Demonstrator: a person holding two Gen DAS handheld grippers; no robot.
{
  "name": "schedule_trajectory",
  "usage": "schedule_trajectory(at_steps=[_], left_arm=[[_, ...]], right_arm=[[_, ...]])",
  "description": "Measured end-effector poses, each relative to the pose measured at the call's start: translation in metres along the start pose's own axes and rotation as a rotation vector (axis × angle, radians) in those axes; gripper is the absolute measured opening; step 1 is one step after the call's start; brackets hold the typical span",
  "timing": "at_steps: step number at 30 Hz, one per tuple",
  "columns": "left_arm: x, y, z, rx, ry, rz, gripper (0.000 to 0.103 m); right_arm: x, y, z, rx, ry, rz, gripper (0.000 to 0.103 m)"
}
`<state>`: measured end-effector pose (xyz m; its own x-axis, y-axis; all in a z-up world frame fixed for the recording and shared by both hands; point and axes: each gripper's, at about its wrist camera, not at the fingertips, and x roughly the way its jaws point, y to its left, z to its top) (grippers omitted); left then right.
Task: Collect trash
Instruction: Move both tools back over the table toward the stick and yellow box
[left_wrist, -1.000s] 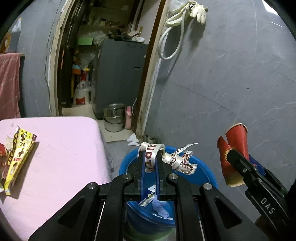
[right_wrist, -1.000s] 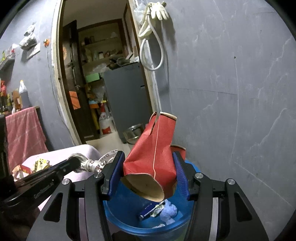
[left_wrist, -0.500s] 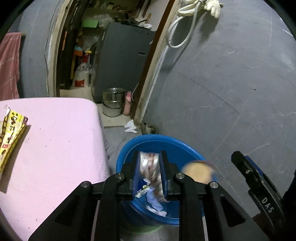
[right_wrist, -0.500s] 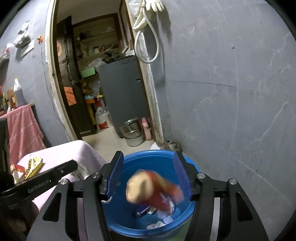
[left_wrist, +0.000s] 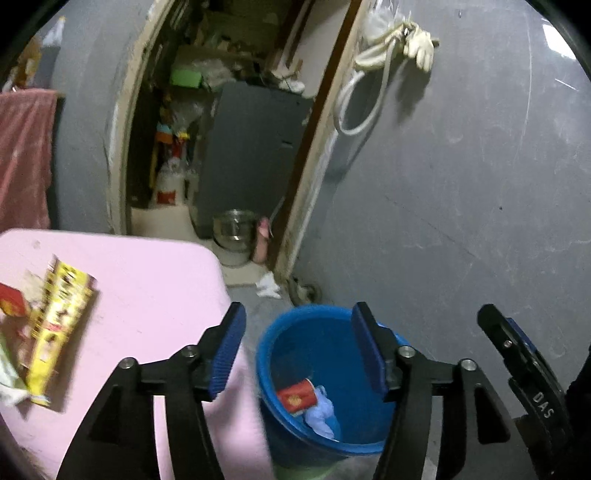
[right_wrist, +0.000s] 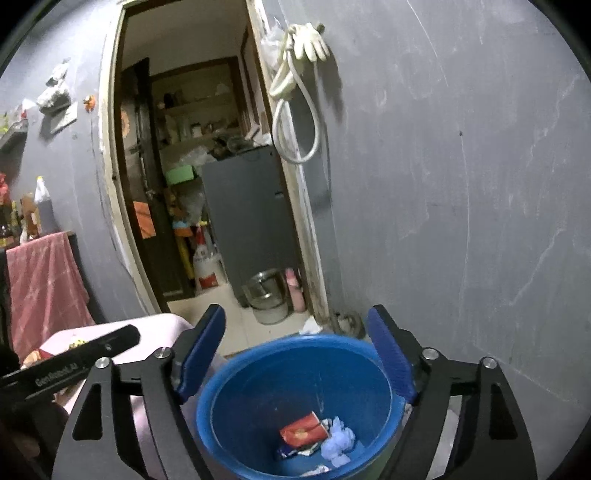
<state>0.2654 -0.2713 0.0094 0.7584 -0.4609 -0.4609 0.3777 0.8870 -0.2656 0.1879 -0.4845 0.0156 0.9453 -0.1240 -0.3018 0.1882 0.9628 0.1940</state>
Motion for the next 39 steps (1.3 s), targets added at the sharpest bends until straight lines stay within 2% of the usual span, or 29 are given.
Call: schedule_trajectory(at_steps=[2, 4, 6, 11, 21, 34, 39], left_arm=[[-0.012, 0.005, 0.005, 0.009, -0.031, 0.015, 0.061], [-0.024, 0.009, 0.006, 0.016, -0.059, 0.034, 0.071], [-0.035, 0.016, 0.008, 0.009, -0.094, 0.052, 0.086], [-0.066, 0.036, 0.013, 0.011, -0.163, 0.105, 0.096], [-0.115, 0.093, 0.013, -0.007, -0.213, 0.213, 0.097], [-0.163, 0.187, -0.001, -0.077, -0.187, 0.394, 0.097], [-0.171, 0.214, -0.011, -0.111, -0.165, 0.430, 0.097]], right_arm=[[-0.005, 0.003, 0.002, 0.001, -0.026, 0.016, 0.089], [-0.009, 0.008, 0.006, 0.005, -0.051, 0.035, 0.094], [-0.014, 0.014, 0.009, 0.001, -0.078, 0.050, 0.103], [-0.026, 0.037, 0.014, -0.024, -0.143, 0.094, 0.103], [-0.032, 0.094, 0.014, -0.074, -0.205, 0.198, 0.103], [-0.015, 0.170, 0.000, -0.167, -0.134, 0.317, 0.103], [-0.007, 0.194, -0.005, -0.195, -0.084, 0.353, 0.103]])
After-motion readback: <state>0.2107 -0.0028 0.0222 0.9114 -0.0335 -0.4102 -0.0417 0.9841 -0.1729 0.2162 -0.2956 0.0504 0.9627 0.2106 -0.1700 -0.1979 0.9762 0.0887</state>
